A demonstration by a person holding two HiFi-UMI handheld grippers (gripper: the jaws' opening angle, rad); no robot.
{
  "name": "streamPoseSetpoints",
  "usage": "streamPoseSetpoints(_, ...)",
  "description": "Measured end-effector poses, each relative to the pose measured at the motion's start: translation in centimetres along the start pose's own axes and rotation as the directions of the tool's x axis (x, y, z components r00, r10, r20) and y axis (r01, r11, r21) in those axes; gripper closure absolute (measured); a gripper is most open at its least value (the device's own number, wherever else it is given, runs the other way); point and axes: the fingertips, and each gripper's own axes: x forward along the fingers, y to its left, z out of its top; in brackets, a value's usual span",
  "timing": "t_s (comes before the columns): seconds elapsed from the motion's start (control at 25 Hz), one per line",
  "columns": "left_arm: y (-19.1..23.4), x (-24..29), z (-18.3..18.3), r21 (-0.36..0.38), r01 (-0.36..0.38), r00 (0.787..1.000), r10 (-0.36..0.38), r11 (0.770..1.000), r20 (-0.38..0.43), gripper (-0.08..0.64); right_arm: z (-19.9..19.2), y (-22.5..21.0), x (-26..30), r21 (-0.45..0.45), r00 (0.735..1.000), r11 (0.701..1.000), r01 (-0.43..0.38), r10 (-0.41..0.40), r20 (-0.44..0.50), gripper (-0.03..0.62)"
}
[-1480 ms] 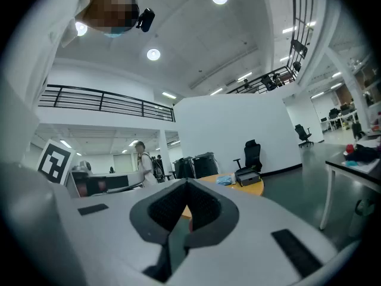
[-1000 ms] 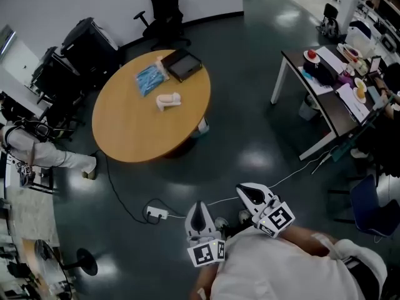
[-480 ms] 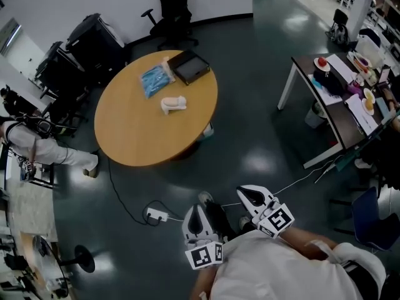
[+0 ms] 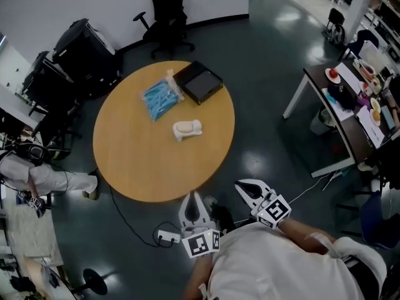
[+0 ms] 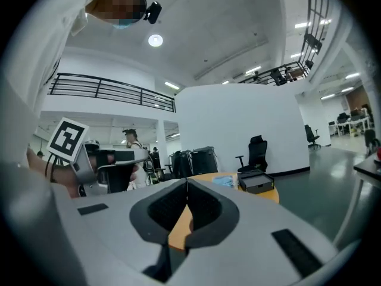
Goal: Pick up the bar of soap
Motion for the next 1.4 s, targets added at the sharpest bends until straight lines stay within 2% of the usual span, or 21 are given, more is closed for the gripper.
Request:
streamPoseSetpoints(0.08,2.1,3.1,1.6,0.017,0.037,0.999,-0.037,0.999,0.012,0.554,0.0,-1.2,3.7,0.011,1.0,1.0,0.014,-0.014,-0.013,0.578)
streamPoseSetpoints(0.2,5.2,7.8,3.2,0.051,0.069,0.997,-0.071,0.996,0.034,0.554,0.5,-3.4,9.4,-0.039,1.0,0.999,0.024,-0.025,-0.015,0.578)
streamPoseSetpoints(0.32,7.6,10.0,3.5,0.025,0.057,0.998,-0.057,0.998,0.017,0.553,0.2,-4.6,13.4,-0.056,0.996,0.998,0.002,-0.007,-0.084,0.578)
streamPoseSetpoints(0.48,10.1,12.7,2.7,-0.012,0.027,1.0,-0.027,1.0,0.002,0.552,-1.1,-6.8,18.7,-0.125,0.986,0.99,-0.068,0.048,-0.159,0.578)
streamPoseSetpoints(0.6,10.9,14.3,1.6,-0.029,0.008,1.0,-0.009,1.0,-0.024,0.554,-3.2,-8.6,22.1,-0.155,0.968,0.979,-0.134,0.096,-0.232,0.578)
streamPoseSetpoints(0.72,11.4,16.0,0.9,-0.041,-0.008,0.999,0.007,0.999,-0.047,0.554,-5.9,-11.0,26.1,-0.205,0.933,0.957,-0.204,0.127,-0.336,0.577)
streamPoseSetpoints(0.8,11.7,17.1,0.5,-0.045,-0.017,0.998,0.014,0.999,-0.055,0.554,-8.3,-12.6,28.8,-0.265,0.889,0.924,-0.277,0.141,-0.436,0.575)
streamPoseSetpoints(0.92,12.1,18.1,-0.3,-0.061,-0.035,0.996,0.03,0.998,-0.086,0.554,-11.8,-14.2,31.8,-0.315,0.78,0.851,-0.421,0.162,-0.604,0.556)
streamPoseSetpoints(1.0,12.4,18.6,-0.6,-0.055,-0.047,0.994,0.041,0.997,-0.105,0.552,-13.7,-14.6,33.5,-0.315,0.704,0.799,-0.512,0.181,-0.687,0.437)
streamPoseSetpoints(1.04,12.7,18.8,-0.7,-0.049,-0.052,0.993,0.047,0.997,-0.11,0.554,-14.5,-14.9,34.3,-0.313,0.668,0.772,-0.553,0.186,-0.721,0.402)
streamPoseSetpoints(1.16,13.7,19.2,-1.0,-0.037,-0.076,0.989,0.071,0.996,-0.127,0.554,-16.6,-15.5,36.1,-0.285,0.569,0.706,-0.648,0.201,-0.797,0.365)
streamPoseSetpoints(1.4,15.3,19.4,-1.7,-0.051,-0.128,0.983,0.12,0.99,-0.142,0.554,-19.2,-15.6,38.1,-0.218,0.433,0.624,-0.75,0.214,-0.876,0.339)
